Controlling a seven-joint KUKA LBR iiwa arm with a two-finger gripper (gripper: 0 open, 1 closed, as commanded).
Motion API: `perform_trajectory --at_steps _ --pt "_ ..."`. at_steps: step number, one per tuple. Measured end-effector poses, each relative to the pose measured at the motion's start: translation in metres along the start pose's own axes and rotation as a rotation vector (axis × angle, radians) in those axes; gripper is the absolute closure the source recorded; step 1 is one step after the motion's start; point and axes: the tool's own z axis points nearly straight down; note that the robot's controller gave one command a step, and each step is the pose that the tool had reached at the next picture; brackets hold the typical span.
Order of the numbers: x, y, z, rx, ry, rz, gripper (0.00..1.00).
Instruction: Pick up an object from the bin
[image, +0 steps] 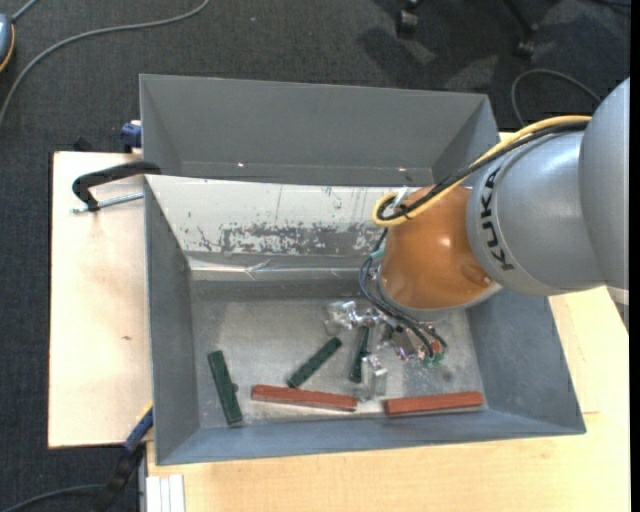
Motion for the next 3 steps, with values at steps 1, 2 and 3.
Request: perform_trajectory --at_steps 1,2,3 --pt "-0.009 0.083 0.000 0.001 -0.007 -0.081 0.00" --pt "-0.008 0.079 0.000 0.003 -0.004 -0.074 1.00" --pt "-0.020 0.097 -0.183 0.004 -0.018 -0.109 1.00"
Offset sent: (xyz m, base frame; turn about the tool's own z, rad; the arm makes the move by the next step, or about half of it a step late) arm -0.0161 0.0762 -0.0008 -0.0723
